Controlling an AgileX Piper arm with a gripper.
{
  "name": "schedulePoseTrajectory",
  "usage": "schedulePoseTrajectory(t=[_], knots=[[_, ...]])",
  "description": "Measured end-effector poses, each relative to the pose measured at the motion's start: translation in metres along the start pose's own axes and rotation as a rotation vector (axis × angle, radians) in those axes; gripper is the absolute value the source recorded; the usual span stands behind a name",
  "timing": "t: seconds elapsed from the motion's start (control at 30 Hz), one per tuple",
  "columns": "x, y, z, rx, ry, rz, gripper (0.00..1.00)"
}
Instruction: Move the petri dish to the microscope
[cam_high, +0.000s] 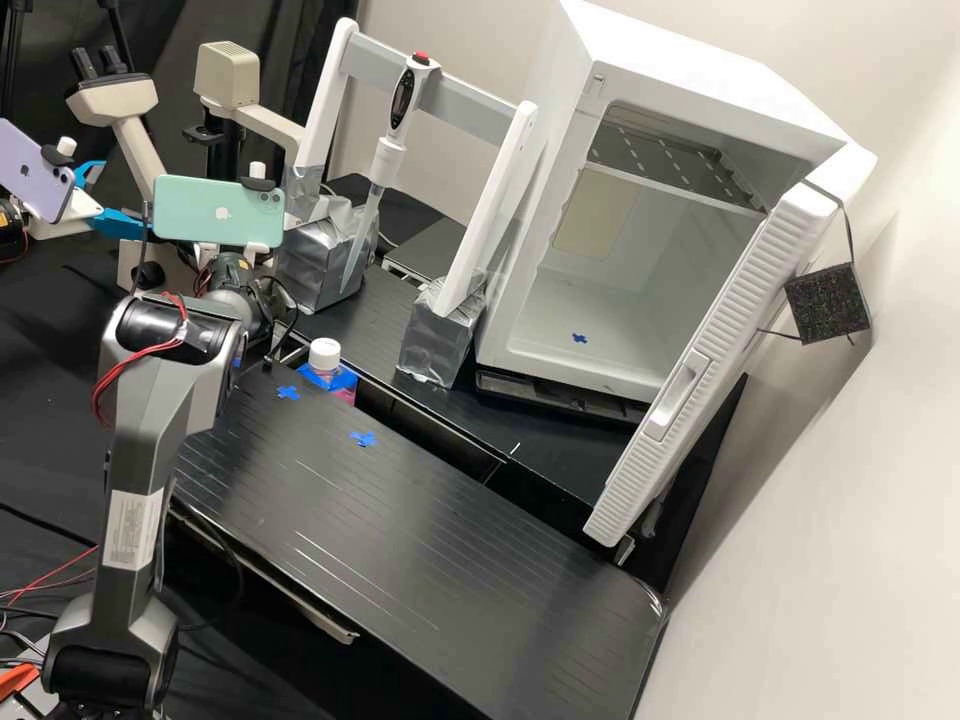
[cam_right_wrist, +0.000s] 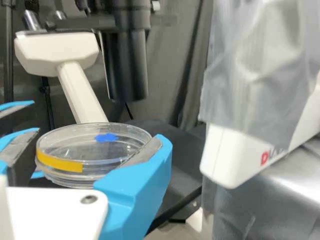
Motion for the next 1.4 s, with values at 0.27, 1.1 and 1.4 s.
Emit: schedulePoseTrajectory(t=[0.27, 1.1, 1.4], knots=[[-0.025, -0.008, -0.008, -0.043, 0.039, -0.042, 0.00], [0.028, -0.005, -0.009, -0.082, -0.049, -0.048, 0.00], [0.050, 0.001, -0.005, -0.056, -0.073, -0.013, 0.00]])
